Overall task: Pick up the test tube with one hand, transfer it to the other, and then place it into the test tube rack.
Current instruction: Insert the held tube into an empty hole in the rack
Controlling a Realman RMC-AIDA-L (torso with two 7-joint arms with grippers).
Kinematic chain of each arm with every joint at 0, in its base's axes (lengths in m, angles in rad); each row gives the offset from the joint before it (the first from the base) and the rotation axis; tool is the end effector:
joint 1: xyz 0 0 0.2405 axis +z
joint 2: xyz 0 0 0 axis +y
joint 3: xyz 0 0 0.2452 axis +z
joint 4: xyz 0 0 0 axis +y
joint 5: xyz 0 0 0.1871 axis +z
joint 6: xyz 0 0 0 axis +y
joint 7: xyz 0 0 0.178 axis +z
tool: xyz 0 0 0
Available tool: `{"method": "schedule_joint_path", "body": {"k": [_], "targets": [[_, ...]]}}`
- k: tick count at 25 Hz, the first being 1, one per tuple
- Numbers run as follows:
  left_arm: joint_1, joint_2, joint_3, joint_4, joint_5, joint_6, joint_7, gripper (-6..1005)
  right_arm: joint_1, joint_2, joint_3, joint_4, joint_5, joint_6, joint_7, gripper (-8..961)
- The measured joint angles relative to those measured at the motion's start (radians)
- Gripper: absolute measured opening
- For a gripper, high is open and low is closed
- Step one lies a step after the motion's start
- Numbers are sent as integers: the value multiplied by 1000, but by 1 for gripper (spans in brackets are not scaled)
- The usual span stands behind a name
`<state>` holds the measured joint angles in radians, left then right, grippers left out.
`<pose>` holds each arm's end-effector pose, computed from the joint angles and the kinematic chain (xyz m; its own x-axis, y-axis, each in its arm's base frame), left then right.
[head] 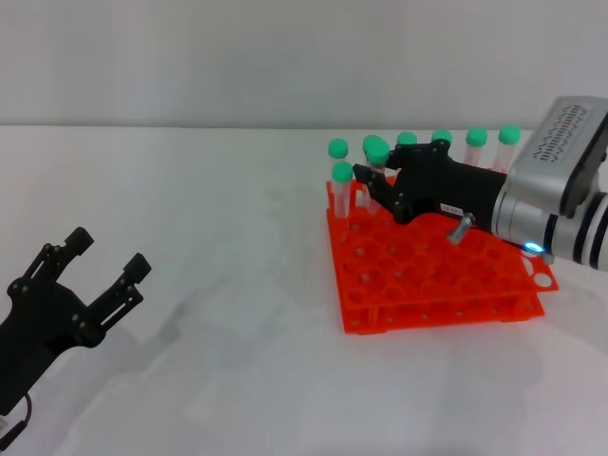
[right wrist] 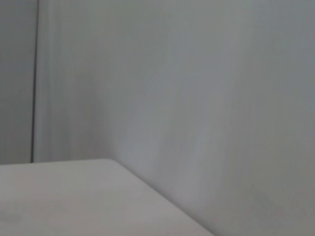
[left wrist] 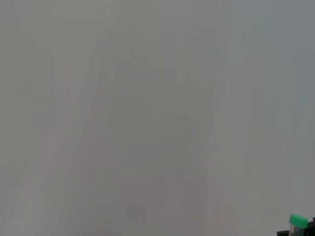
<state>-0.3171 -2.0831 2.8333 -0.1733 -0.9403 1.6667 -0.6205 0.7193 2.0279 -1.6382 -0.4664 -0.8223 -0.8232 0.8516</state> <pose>-0.2948 0.2638 0.0061 0.5796 -0.0271 0.8144 0.6861 -0.5230 -0.5057 0.1488 0.4107 -0.0704 0.8705 0.0199 -0.4918 -0.2776 -0.8053 -0.5239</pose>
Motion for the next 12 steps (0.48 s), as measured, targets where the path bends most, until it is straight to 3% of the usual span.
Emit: {"method": "schedule_joint_path", "body": {"k": [12], "targets": [[0,0,0,0,0,-1,-1,880,24,0,-42,-1,0,32,-2,213]]}}
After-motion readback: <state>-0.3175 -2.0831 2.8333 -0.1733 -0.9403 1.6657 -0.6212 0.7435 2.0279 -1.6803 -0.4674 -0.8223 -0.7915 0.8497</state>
